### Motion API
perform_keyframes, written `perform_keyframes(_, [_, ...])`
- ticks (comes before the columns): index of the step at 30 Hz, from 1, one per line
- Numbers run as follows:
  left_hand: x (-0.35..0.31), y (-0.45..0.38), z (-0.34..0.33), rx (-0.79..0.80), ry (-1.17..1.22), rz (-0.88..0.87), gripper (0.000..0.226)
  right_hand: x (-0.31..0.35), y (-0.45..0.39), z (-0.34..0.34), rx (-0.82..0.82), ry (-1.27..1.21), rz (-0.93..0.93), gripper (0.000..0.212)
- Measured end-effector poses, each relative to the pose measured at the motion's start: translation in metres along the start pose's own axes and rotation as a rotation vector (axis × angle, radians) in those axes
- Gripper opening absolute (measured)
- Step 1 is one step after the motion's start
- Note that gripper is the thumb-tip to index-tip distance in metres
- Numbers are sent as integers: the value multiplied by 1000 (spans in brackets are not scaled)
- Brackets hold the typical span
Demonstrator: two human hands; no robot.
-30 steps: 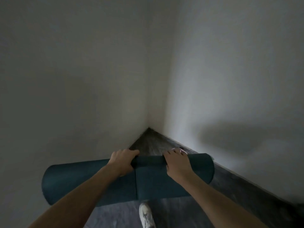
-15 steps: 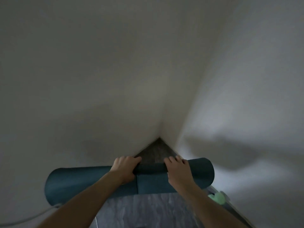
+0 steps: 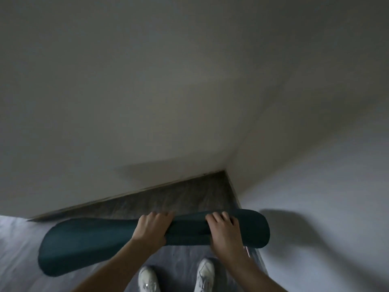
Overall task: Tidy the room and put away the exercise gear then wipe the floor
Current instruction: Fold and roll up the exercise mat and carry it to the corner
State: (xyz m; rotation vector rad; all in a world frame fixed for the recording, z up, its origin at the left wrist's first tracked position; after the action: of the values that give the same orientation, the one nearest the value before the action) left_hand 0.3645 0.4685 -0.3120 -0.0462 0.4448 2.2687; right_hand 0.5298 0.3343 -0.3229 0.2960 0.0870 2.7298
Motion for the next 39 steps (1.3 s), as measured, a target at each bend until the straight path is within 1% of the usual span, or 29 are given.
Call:
perform_keyframes(3, [0,-29,-56,-3,35,57,52,-29,-17,-60,48,-52,-9,49])
perform_keyframes(4, [1,-39,-79,-10,64,85,57,-38,-23,-83,36,-48,16,51])
perform_keyframes(6, [5,-66,-123,31,87,118,64,-59,-39,-128,-20,-31,73,48])
perform_keyframes(8, [8,-88,-165,66,75,129,64,-79,-46,-176,-33,-22,100,46])
perform_keyframes(12, [12,-122,-239,59,53,178,58,-107,-53,-250,-83,59,111,33])
perform_keyframes(13, [13,-131,-256,65,48,172,57,-113,-57,-265,-60,66,103,35])
perform_keyframes(15, [14,-147,-283,66,37,149,55,-121,-65,-283,-1,68,82,42])
perform_keyframes(19, [18,-172,-319,112,83,129,46,-136,-85,-311,89,97,90,38])
perform_keyframes(22, [24,-191,-331,177,107,141,34,-142,-105,-318,187,92,118,46])
perform_keyframes(25, [28,-206,-340,225,133,148,25,-150,-125,-322,279,75,156,43])
perform_keyframes(28, [32,-220,-350,276,175,148,26,-154,-147,-332,423,54,136,43])
perform_keyframes(30, [33,-228,-357,312,166,143,28,-155,-158,-340,501,85,151,41])
perform_keyframes(33, [38,-240,-373,333,164,179,31,-156,-174,-355,550,129,139,40])
perform_keyframes(35, [43,-252,-377,304,173,220,34,-155,-188,-361,503,153,121,43])
perform_keyframes(36, [46,-259,-377,263,173,242,38,-156,-195,-364,442,166,112,45])
perform_keyframes(38, [54,-272,-374,113,133,276,60,-159,-209,-367,257,174,50,55])
perform_keyframes(39, [59,-278,-369,34,117,302,71,-162,-215,-367,190,179,2,60])
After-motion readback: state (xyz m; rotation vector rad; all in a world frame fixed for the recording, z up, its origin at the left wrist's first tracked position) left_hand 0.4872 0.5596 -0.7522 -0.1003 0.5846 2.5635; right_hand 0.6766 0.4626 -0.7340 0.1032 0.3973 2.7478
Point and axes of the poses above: each hand's wrist, its own y-axis away from the middle knuckle, its own z-axis out of the back of the hand, x = y × z, the point moved 1 cm from there along -y, towards the middle knuckle, and after that the axes turned 14 degrees about -x, right-handed, at the moved point
